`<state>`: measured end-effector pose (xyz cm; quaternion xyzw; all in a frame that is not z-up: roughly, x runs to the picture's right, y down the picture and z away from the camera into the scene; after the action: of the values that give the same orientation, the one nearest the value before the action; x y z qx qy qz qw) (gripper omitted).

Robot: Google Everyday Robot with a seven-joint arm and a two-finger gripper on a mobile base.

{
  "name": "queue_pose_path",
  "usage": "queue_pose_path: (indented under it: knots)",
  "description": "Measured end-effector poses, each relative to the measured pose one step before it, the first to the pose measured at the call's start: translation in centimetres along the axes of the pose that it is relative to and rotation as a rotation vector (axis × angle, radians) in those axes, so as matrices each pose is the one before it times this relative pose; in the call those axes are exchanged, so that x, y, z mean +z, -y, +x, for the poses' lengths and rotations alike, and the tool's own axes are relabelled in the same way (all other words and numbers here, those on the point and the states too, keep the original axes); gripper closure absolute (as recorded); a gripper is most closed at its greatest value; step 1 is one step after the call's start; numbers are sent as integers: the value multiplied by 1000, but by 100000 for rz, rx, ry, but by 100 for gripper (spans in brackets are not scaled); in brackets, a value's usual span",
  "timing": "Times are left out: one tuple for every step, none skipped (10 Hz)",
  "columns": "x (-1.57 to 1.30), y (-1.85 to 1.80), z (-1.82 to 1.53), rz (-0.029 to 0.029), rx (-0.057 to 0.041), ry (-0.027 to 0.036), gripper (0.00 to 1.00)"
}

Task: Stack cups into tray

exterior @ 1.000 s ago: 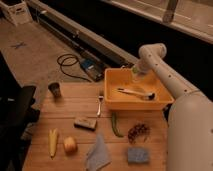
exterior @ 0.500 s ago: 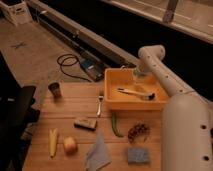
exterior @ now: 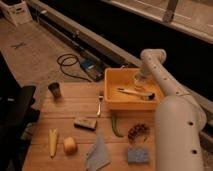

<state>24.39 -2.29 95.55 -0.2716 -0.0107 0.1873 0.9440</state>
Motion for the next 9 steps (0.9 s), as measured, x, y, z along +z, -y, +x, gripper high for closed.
queue_pose_path:
  knots:
    - [568,-229,65,-2240,1040,3931,34]
    - [128,-139,82,-947,545,2456,27]
    - [-201,-118,212,-941,811,3426,21]
    - [55,-292,26,-1271,15,1514,21]
    - [-78,-110,-275,-379,-637,1344,21]
    - [-124,-256,-84,-339,-779,189,21]
    - [-1009,26,-335,1545,-1513,164,21]
    - [-1245,70,-253,1701,-1448,-329,21]
    - [-893,15,-436,1141,-1361,-143,21]
